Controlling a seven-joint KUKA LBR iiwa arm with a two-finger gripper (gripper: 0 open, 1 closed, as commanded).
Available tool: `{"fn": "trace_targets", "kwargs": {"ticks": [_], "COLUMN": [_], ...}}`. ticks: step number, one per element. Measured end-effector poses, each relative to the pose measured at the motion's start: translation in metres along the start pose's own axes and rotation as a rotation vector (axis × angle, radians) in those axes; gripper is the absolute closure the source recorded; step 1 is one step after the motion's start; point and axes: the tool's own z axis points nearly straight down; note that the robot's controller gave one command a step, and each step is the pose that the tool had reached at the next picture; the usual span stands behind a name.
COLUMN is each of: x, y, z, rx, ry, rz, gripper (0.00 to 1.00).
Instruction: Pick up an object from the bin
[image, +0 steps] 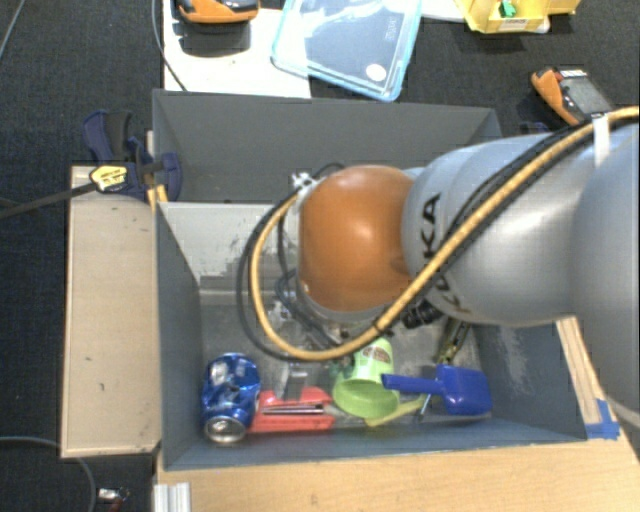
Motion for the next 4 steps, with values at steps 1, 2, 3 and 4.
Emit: {"fn": "trace_targets", "kwargs": {"ticks": [1,2,3,4], "x": [-0.002,-0.029,-0.037,-0.008], "y": [-0.001,0.033,0.044,0.058], "z": [-0.004,0.079,0.082,0.082], "rx": [-0.002,-0.003,-0.001,0.003], "ry": [-0.007,-0.011,-0.014,-0.025], "rz": [0.006,-0.077,-0.195,-0.33], "gripper": [0.0,0.0,0.0,0.0]}}
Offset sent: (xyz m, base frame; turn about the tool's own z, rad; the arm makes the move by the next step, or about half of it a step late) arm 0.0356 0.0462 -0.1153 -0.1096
